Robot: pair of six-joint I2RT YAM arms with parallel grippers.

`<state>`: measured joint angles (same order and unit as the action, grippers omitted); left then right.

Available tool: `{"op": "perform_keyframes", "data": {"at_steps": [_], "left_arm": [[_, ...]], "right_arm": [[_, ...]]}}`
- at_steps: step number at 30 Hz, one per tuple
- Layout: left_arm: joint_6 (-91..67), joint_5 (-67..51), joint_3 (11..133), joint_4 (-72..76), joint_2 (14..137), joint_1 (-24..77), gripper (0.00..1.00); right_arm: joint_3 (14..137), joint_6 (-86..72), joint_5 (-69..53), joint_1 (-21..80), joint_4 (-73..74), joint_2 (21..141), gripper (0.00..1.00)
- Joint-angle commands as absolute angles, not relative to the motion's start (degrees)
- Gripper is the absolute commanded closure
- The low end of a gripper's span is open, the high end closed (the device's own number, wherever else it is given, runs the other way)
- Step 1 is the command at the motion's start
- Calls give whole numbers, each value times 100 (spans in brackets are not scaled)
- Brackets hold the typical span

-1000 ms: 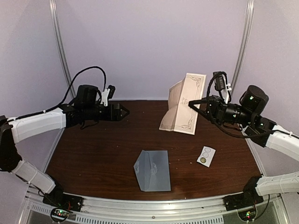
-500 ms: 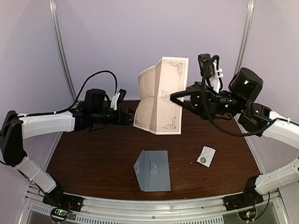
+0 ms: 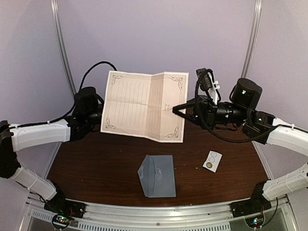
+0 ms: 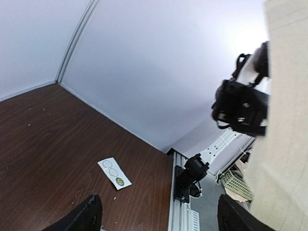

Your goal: Place the letter into the envelope and seal it

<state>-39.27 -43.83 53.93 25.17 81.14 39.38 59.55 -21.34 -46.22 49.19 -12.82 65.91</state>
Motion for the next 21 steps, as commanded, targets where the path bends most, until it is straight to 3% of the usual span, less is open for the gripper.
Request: {"op": "perform_keyframes", "data": {"at_steps": [1, 21], "left_arm": [[-4363, -4993, 5231, 3697, 7647, 3946, 16], [-4445, -5227, 4921, 3683, 7269, 3946, 14]], "right_arm": [[5807, -2298, -4279, 4737, -1153, 6659, 100], [5467, -2663, -4117, 4429, -1509, 6582, 100]]}}
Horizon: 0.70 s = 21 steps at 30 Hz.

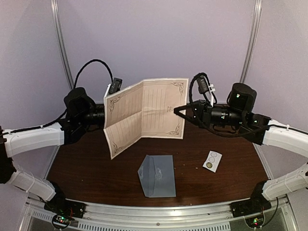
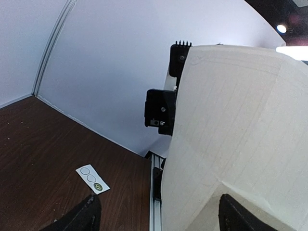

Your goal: Place the letter into the envelope and seal it

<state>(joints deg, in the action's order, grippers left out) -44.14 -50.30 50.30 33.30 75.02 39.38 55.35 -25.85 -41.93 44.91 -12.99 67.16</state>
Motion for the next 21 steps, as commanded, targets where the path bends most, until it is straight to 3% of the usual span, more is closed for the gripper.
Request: {"op": "perform_keyframes", "data": {"at_steps": [1, 17, 21], "left_arm": [[-4447, -5236, 4914, 3695, 7247, 3946, 13], [-4491, -5397, 5381, 3949, 7808, 4132, 13], [-4485, -5416, 5460, 4035, 7943, 4203, 20]], "right_arm": [[5467, -2665, -4132, 4430, -1511, 6591, 100], [5520, -2718, -4604, 4427, -1528, 6871, 100], [5511, -2707, -4601, 4427, -1496, 6899, 100]]}}
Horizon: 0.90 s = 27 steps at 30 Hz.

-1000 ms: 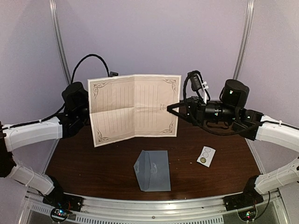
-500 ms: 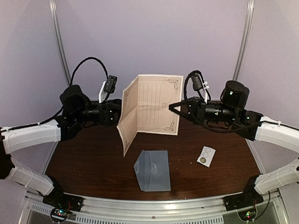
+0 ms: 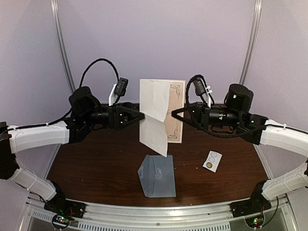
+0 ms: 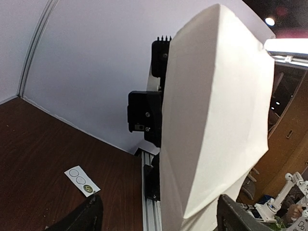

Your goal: Place the letter into the envelope and seal it

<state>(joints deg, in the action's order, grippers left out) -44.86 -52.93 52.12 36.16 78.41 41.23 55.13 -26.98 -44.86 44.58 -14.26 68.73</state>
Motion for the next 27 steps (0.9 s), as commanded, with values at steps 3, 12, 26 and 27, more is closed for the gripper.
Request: {"op": "perform_keyframes", "data": {"at_steps": [3, 12, 26, 27], "left_arm": [[-4507, -5475, 5484, 4067, 8021, 4227, 37], [-4473, -5519, 5436, 4003, 8005, 4228, 81], [-4301, -5334, 5283, 3891, 7757, 4226, 100], [-4297, -5325, 5282, 3871, 7753, 4227, 100]], "right_arm": [[5518, -2690, -4593, 4425, -1496, 6899, 100], [5545, -2645, -4527, 4430, -1419, 6871, 100], [4958, -3228, -4601, 4034, -2294, 6253, 21], [4866, -3302, -4728, 4034, -2506, 6211, 13]]}}
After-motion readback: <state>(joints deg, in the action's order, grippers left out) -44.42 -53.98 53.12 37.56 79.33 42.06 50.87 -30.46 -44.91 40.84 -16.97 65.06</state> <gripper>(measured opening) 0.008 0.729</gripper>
